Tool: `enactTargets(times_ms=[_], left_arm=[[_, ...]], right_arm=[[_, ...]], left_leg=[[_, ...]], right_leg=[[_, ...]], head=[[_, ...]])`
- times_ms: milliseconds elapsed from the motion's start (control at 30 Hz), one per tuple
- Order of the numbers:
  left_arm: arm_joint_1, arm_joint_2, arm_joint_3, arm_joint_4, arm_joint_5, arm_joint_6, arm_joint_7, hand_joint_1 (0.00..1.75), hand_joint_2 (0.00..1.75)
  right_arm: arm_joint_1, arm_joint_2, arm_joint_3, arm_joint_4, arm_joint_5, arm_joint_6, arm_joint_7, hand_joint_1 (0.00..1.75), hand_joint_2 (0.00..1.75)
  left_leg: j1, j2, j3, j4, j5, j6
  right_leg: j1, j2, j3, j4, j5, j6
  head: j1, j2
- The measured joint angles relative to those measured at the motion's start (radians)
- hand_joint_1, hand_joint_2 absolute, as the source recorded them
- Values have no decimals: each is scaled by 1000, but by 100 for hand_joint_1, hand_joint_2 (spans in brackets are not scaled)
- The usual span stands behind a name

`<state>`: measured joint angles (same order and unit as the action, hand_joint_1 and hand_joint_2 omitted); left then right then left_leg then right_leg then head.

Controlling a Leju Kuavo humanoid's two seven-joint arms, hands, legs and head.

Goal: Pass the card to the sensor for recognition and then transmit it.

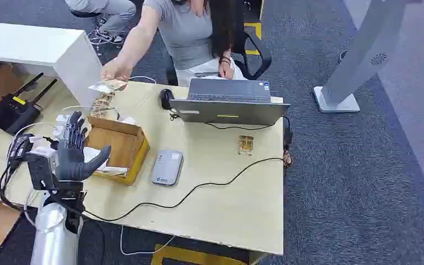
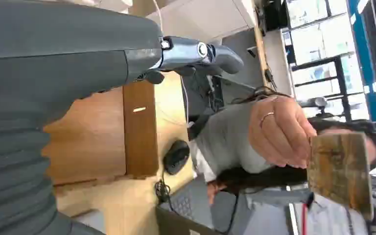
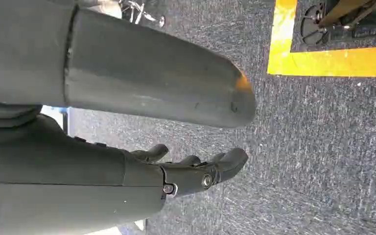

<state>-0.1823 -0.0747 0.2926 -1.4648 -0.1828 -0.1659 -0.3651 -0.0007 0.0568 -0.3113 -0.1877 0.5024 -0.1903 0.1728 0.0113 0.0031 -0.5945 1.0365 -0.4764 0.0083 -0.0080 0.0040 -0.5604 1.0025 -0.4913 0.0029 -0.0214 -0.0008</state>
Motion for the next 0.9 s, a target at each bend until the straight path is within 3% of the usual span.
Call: enactTargets(times_ms=[900], left_arm=[[-394, 188, -231, 447, -658, 430, 166, 0, 175]], right_arm=[[-13, -30, 3, 0, 100, 68, -25, 0, 0]], left_leg=[[0, 0, 0, 0, 1, -1]], right_leg=[[0, 0, 0, 0, 1, -1]], head=[[0, 0]])
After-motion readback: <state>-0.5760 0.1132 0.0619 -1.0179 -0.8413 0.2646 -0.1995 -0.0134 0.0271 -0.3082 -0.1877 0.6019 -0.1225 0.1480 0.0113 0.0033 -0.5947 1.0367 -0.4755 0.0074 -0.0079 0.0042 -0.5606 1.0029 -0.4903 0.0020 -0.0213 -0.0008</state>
